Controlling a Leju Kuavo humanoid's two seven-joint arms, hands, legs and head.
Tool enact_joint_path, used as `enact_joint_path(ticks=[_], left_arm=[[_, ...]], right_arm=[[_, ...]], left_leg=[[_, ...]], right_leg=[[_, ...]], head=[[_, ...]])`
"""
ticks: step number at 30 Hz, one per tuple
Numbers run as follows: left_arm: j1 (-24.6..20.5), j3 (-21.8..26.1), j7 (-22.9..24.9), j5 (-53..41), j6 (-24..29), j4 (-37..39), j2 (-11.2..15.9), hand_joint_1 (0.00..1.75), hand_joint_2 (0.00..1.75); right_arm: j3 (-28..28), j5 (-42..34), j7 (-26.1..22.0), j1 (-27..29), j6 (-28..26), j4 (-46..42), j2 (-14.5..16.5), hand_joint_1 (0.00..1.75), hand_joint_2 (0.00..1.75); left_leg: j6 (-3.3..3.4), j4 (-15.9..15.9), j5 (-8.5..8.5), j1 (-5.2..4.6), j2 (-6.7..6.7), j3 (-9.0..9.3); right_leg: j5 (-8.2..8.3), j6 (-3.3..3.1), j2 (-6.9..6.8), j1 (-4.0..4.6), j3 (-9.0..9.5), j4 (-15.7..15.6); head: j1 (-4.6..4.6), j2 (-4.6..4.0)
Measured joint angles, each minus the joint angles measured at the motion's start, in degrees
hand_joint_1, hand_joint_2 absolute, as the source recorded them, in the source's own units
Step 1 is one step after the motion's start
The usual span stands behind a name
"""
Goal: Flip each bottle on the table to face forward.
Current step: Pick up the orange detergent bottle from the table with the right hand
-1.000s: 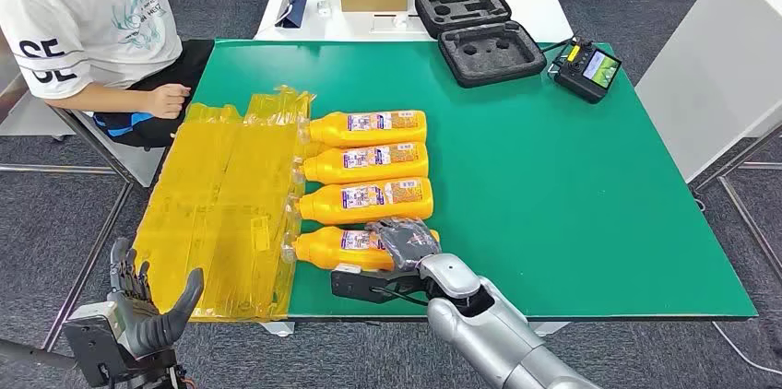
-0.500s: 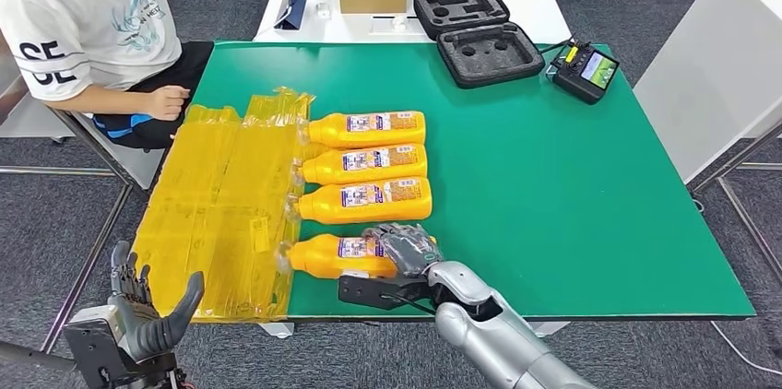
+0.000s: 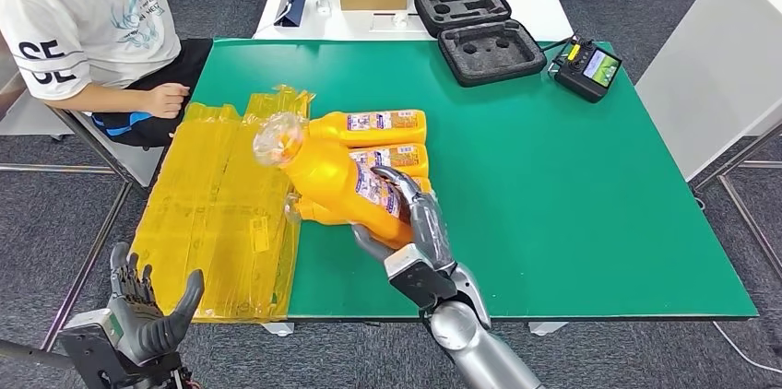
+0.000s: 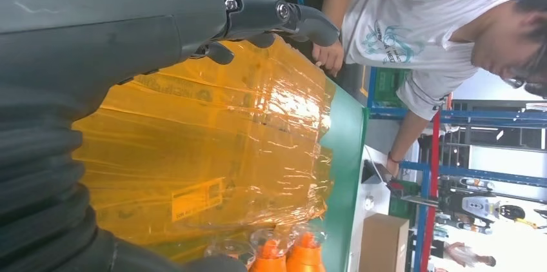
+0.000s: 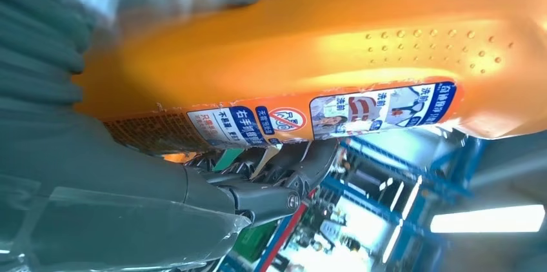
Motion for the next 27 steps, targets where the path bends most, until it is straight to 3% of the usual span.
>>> enact_joint_path(ticks=[9,16,20,27], left_arm=[[-0.19,-4.57,1.48,3.53,-8.4,0.18,0.4,0.0,1.75],[-0.84,-8.86,1.68,3.79,-11.09,0.4,1.42,0.0,1.75],[-2.24,-14.51,1.79,2.72,-13.68,0.5,3.23,0.0,1.75],[-5.18,-21.53,2.52,2.52,-14.04,1.41,5.6,0.0,1.75]], right_arm=[[-0.97,-1.32,-1.08,1.49,-0.17,0.98,1.5,1.75,1.75],[-0.98,-1.82,-0.9,1.49,2.64,4.12,2.43,1.75,1.75],[-0.81,-3.59,-0.94,0.54,6.76,9.94,3.84,1.75,1.75],[0.77,-4.04,-1.46,-0.86,9.16,18.56,6.11,1.75,1.75]], left_leg=[[0.0,0.0,0.0,0.0,0.0,-0.01],[0.0,0.0,0.0,0.01,0.0,-0.03],[0.0,0.0,0.0,0.01,-0.02,-0.05],[0.0,0.0,0.02,0.01,-0.02,-0.05]], right_leg=[[0.0,0.0,0.0,0.0,-0.01,0.0],[0.0,0.0,-0.01,0.0,-0.03,0.0],[0.0,0.0,-0.01,0.0,-0.03,0.0],[0.01,0.0,-0.01,0.0,-0.02,0.01]], head=[[0.01,0.0],[0.01,0.0],[0.01,0.0],[0.01,0.0]])
